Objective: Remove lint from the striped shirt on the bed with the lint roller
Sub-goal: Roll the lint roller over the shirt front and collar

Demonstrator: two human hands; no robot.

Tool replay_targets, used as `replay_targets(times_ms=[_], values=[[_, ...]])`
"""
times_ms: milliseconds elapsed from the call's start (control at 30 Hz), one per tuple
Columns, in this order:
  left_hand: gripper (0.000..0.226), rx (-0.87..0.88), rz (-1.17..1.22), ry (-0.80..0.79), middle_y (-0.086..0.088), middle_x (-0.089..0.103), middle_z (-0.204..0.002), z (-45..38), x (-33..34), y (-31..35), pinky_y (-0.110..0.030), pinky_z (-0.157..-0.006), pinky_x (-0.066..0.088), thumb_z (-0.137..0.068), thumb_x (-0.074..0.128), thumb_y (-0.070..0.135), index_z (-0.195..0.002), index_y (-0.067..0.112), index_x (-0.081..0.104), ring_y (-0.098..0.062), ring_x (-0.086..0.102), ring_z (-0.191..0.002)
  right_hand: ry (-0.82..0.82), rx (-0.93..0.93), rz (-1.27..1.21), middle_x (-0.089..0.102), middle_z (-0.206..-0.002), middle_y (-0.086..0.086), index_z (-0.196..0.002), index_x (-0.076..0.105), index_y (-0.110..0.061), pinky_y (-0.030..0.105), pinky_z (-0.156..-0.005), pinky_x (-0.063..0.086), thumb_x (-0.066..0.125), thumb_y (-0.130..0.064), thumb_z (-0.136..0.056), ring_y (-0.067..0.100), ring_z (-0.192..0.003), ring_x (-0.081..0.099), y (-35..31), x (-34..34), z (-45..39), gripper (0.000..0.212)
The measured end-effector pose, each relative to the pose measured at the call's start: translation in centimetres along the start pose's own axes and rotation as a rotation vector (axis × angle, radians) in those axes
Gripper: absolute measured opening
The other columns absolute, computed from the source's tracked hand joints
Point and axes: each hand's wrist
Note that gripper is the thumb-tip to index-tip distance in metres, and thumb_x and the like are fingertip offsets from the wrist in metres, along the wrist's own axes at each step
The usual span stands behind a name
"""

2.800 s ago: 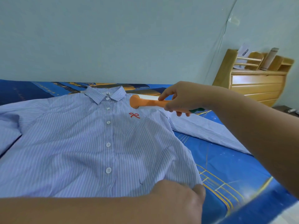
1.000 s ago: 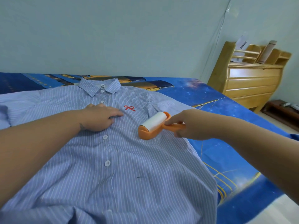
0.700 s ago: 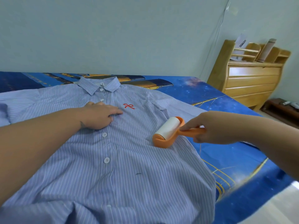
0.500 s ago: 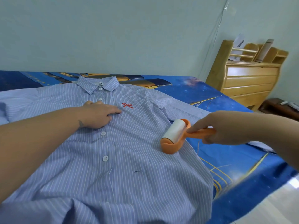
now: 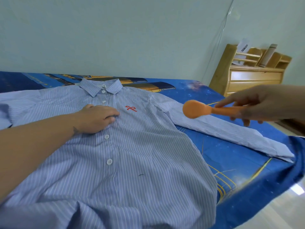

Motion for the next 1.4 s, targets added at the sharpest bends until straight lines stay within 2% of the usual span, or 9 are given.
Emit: replay_targets(times_ms=[200, 300, 400, 500, 600, 800, 1067, 1300, 1400], values=[[0.038, 0.013, 0.046, 0.058, 0.008, 0.05, -0.14, 1.0, -0.7, -0.6, -0.041, -0.107, 0.036, -0.098, 0.042, 0.034, -0.136, 0.03, 0.047, -0.016, 0.045, -0.128, 0.114, -0.138, -0.034, 0.069, -0.081, -0.021, -0.108, 0.055, -0.065, 0.026, -0.064, 0.051, 0.059, -0.032, -0.089, 0.003, -0.069, 0.066, -4.6, 1.9, -3.4, 0.038], [0.025, 0.028, 0.083, 0.109, 0.006, 0.059, -0.118, 1.7, -0.9, -0.6, -0.039, -0.095, 0.044, -0.092, 0.055, 0.034, -0.116, 0.027, 0.057, -0.016, 0.054, -0.111, 0.147, -0.194, 0.081, 0.06, -0.071, -0.034, -0.112, 0.052, -0.062, 0.018, -0.059, 0.038, 0.059, -0.029, -0.09, -0.009, -0.065, 0.056, -8.0, 4.2, -5.7, 0.04], [0.016, 0.031, 0.111, 0.139, 0.008, 0.058, -0.106, 2.2, -1.1, -0.4, -0.036, -0.09, 0.047, -0.088, 0.061, 0.033, -0.103, 0.028, 0.059, -0.014, 0.054, -0.102, 0.145, -0.269, 0.139, 0.053, -0.075, -0.028, -0.121, 0.055, -0.05, 0.015, -0.059, 0.033, 0.06, -0.023, -0.09, -0.005, -0.07, 0.051, -11.0, 6.6, -8.1, 0.041], [0.022, 0.012, 0.115, 0.108, 0.007, 0.059, -0.115, 2.2, -1.4, -0.1, -0.041, -0.094, 0.046, -0.091, 0.058, 0.032, -0.113, 0.028, 0.061, -0.015, 0.053, -0.106, 0.12, -0.292, 0.187, 0.054, -0.087, -0.024, -0.127, 0.053, -0.047, 0.021, -0.06, 0.035, 0.056, -0.023, -0.093, 0.004, -0.071, 0.049, -13.3, 8.3, -9.6, 0.042], [0.026, 0.018, 0.099, 0.066, 0.005, 0.06, -0.119, 2.3, -1.6, -0.3, -0.04, -0.094, 0.045, -0.094, 0.053, 0.032, -0.118, 0.027, 0.06, -0.016, 0.052, -0.106, 0.093, -0.322, 0.227, 0.058, -0.109, -0.012, -0.129, 0.052, -0.045, 0.026, -0.069, 0.039, 0.053, -0.021, -0.094, 0.013, -0.087, 0.05, -14.7, 9.7, -10.4, 0.043], [0.026, 0.033, 0.069, 0.063, 0.006, 0.061, -0.118, 2.5, -1.2, -0.3, -0.042, -0.094, 0.045, -0.093, 0.051, 0.04, -0.114, 0.03, 0.063, -0.015, 0.053, -0.107, 0.063, -0.346, 0.286, 0.061, -0.111, -0.006, -0.128, 0.053, -0.045, 0.03, -0.073, 0.044, 0.05, -0.019, -0.092, 0.016, -0.089, 0.053, -15.1, 11.0, -10.3, 0.045], [0.034, 0.045, -0.027, 0.089, 0.009, 0.059, -0.12, 2.3, -0.7, -0.5, -0.04, -0.095, 0.045, -0.088, 0.054, 0.051, -0.115, 0.031, 0.059, -0.014, 0.052, -0.111, 0.034, -0.321, 0.257, 0.044, -0.075, -0.023, -0.127, 0.055, -0.046, 0.012, -0.06, 0.03, 0.059, -0.023, -0.09, 0.005, -0.073, 0.045, -12.7, 10.4, -9.3, 0.043], [0.033, 0.052, -0.028, 0.09, 0.009, 0.058, -0.12, 2.3, -0.6, -0.5, -0.039, -0.094, 0.045, -0.087, 0.055, 0.05, -0.115, 0.031, 0.059, -0.013, 0.052, -0.11, -0.022, -0.279, 0.3, 0.048, -0.078, -0.022, -0.122, 0.055, -0.052, 0.019, -0.062, 0.036, 0.06, -0.026, -0.088, 0.002, -0.071, 0.049, -10.6, 9.7, -7.2, 0.043], [0.033, 0.053, -0.03, 0.095, 0.009, 0.058, -0.119, 2.4, -0.6, -0.4, -0.039, -0.095, 0.044, -0.088, 0.054, 0.049, -0.114, 0.031, 0.059, -0.014, 0.052, -0.11, -0.031, -0.32, 0.329, 0.055, -0.078, -0.013, -0.113, 0.065, -0.037, 0.029, -0.068, 0.043, 0.059, -0.028, -0.089, 0.012, -0.069, 0.052, -9.7, 9.2, -6.4, 0.027]])
Point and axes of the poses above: each hand's wrist, its own z-axis away from the middle knuckle, its own x-axis out of the palm, y = z × x
